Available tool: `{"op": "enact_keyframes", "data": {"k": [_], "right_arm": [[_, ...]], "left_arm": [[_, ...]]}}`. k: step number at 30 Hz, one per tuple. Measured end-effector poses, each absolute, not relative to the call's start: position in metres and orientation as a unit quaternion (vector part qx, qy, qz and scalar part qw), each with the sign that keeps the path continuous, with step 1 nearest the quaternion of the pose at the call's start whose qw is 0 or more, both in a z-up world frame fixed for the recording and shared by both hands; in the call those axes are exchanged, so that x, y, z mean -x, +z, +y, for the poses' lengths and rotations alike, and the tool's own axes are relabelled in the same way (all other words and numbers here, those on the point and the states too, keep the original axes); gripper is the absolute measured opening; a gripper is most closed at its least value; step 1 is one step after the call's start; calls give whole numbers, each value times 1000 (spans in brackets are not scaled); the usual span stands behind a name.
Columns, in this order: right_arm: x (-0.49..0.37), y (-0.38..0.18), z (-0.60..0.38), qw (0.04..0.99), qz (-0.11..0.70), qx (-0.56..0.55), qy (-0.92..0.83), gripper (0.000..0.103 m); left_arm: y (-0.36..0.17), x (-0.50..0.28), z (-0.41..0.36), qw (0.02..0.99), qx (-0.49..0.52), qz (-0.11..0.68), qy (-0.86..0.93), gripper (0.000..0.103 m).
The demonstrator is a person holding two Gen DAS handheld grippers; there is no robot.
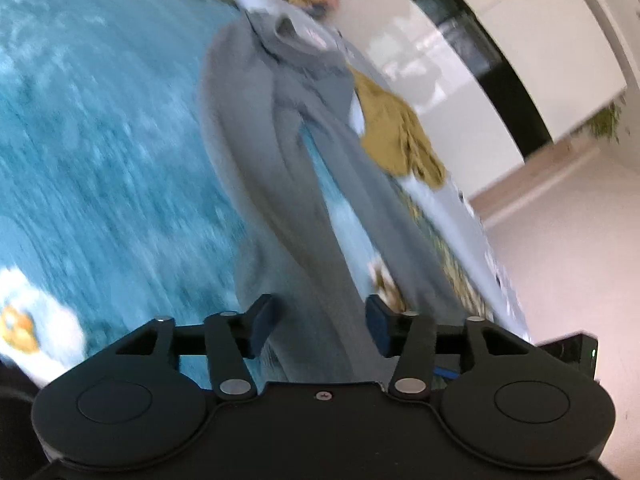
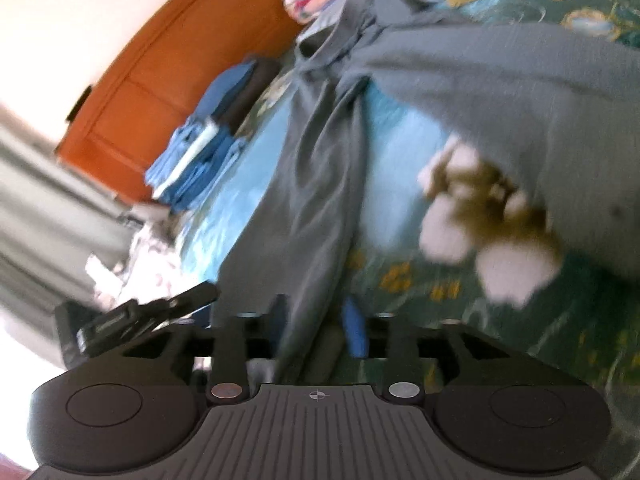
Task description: Fold clothes
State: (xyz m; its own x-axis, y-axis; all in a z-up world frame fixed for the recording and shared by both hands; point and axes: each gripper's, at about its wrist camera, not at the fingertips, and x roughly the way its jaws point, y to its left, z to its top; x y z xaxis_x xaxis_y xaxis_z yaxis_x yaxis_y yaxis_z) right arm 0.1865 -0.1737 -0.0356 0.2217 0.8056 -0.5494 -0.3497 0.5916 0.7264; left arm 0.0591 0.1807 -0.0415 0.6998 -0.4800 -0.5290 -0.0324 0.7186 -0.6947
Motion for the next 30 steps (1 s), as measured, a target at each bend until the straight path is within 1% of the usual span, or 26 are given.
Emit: {"op": "enact_keyframes", "data": {"k": [5,6,7,8,9,10,11,12,17,20,22,26,30], "right_arm": [[-175,-43,-160,725,509,-219,410,39],[-175,-42,-158,723,509,-217,414,37],[-174,-42,-155,721,509,-215,417,35],[-175,-40,-152,720,508,-214,422,31],[-175,-38,-150,720,504,-212,428,19],[-176,-34,-150,719,499,-212,434,10],[-178,-29,-150,719,493,-215,440,8],[-182,-22,-151,722,482,-219,445,8],[-205,29,-159,745,402,-245,472,8],[-230,47,-146,768,377,-222,468,8],[-248,41,-132,775,391,-199,454,8],[-270,5,-107,772,456,-162,413,8],[-271,-22,-103,767,486,-148,393,8]], "left_arm": [[-39,-55,164,853,329,376,-151,47],[-38,-55,164,854,327,375,-154,39],[-36,-55,163,854,325,374,-158,35],[-35,-56,163,854,325,372,-163,26],[-34,-56,164,853,327,372,-167,22],[-32,-58,165,851,331,369,-172,19],[-29,-61,166,852,335,362,-174,13],[-27,-65,167,853,338,356,-176,12],[-13,-81,172,856,358,323,-187,13],[-4,-90,175,857,369,303,-193,13],[-2,-97,177,857,375,295,-193,13],[-30,-110,177,849,375,339,-152,13],[-48,-115,178,842,374,366,-130,14]]}}
